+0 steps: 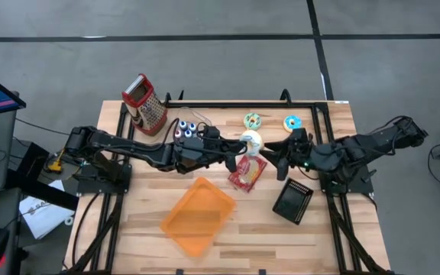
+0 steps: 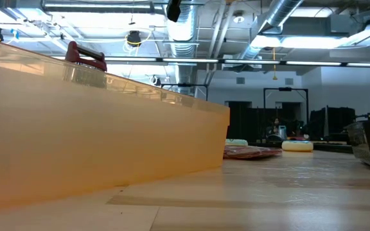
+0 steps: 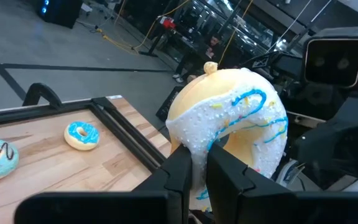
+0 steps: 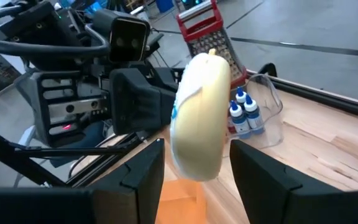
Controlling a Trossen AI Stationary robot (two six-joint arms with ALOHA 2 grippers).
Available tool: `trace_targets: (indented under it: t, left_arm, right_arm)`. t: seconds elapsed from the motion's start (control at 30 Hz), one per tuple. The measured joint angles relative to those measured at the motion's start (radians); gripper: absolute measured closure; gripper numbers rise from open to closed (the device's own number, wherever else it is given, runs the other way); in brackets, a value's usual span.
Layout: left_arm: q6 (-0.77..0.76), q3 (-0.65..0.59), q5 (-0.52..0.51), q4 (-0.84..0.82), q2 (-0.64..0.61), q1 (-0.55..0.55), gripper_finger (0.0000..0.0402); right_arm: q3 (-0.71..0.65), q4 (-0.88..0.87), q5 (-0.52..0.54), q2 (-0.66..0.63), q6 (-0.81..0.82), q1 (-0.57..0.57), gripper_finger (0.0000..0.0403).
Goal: Pick & Place Food Item
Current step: Put the white donut into the black basket
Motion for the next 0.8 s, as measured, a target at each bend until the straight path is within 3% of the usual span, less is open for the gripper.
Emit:
trace_targets:
  t: [0.53,0.8]
  left_arm:
    - [0.002,0.0,-0.001,0.0,0.0,0.0,0.0369]
    - [0.002,0.0,-0.001,0.0,0.0,0.0,0.0369]
  right_arm:
    - [0.0,0.026,-0.116,0.001,-0.051,-0.1,0.023]
    - [0.0,0.028,-0.13,0.002,-0.051,-0.098,0.0279]
